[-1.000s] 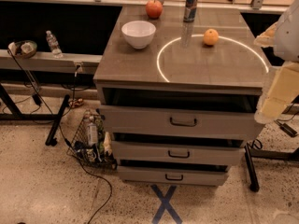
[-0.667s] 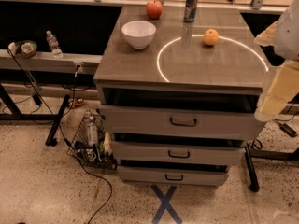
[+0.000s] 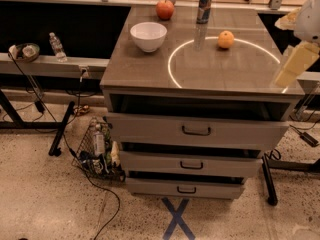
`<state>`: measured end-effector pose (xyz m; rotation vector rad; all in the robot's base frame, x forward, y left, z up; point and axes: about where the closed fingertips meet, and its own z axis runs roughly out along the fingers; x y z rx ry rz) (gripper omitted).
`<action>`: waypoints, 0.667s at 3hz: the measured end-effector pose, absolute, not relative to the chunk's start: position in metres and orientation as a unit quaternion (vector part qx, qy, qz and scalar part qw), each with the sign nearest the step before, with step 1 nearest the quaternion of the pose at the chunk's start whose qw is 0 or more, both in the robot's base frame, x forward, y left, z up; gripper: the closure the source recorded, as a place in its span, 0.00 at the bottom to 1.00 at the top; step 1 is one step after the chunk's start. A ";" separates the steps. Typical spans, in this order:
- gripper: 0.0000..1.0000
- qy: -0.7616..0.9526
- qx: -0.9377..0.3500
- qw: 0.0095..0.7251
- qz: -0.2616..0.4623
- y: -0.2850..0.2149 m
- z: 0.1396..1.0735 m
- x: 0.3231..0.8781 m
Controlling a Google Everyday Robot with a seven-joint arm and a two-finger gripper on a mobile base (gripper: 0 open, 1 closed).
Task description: Pick orange
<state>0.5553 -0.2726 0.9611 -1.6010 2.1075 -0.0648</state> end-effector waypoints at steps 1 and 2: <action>0.00 0.764 -0.579 0.286 -0.002 -0.288 0.934 0.637; 0.00 0.763 -0.577 0.291 -0.008 -0.291 0.939 0.642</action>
Offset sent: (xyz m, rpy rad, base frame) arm 0.0535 -0.0098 -0.0171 0.0539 -0.0282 0.0124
